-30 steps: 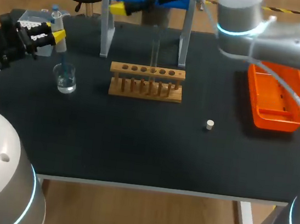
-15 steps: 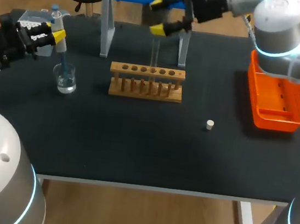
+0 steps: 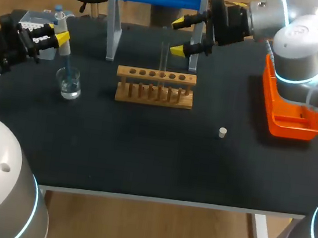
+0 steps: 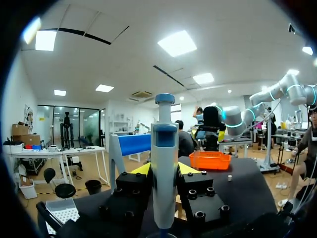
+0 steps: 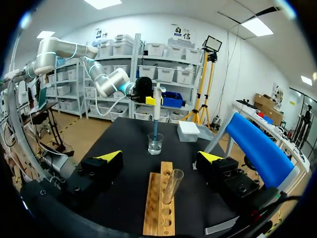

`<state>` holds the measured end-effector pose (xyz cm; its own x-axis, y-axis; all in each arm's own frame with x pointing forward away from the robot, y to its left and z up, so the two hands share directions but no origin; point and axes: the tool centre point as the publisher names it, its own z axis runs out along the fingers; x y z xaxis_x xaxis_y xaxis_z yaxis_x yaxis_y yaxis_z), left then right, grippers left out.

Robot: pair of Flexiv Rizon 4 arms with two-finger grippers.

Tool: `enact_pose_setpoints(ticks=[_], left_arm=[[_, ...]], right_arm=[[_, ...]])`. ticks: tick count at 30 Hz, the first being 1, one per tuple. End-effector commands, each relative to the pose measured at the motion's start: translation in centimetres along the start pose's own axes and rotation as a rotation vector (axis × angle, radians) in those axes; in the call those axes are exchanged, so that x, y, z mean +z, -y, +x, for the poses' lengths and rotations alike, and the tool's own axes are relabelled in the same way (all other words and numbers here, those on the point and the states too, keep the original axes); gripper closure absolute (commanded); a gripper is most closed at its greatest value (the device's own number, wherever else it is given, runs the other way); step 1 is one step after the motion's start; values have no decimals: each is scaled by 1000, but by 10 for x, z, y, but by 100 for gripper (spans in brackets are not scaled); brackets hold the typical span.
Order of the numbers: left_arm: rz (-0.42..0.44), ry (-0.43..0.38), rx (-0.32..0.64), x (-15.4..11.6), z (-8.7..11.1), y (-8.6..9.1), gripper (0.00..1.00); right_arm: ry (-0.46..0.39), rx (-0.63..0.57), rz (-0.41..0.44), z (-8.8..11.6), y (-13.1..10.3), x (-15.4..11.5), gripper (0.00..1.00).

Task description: Invert the test tube, pick up the pipette, mount the tip to pipette, aspirate from beaker and dispense into the tube, eject the tip, return the pipette, and cap with the stopper.

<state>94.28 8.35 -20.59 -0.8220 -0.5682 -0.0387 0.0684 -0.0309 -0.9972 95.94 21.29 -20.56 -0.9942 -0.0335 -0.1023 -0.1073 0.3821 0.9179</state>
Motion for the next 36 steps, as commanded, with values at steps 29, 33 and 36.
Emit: enact_pose_setpoints(ticks=[29,33,36], left_arm=[[2,-2,-1,-1,0,0,100],[2,-2,-1,-1,0,0,100],[2,-2,-1,-1,0,0,100]], right_arm=[[-51,-40,103,-24,63,54,0],[-55,-48,116,-25,69,63,0],[-51,-49,122,-24,73,68,0]])
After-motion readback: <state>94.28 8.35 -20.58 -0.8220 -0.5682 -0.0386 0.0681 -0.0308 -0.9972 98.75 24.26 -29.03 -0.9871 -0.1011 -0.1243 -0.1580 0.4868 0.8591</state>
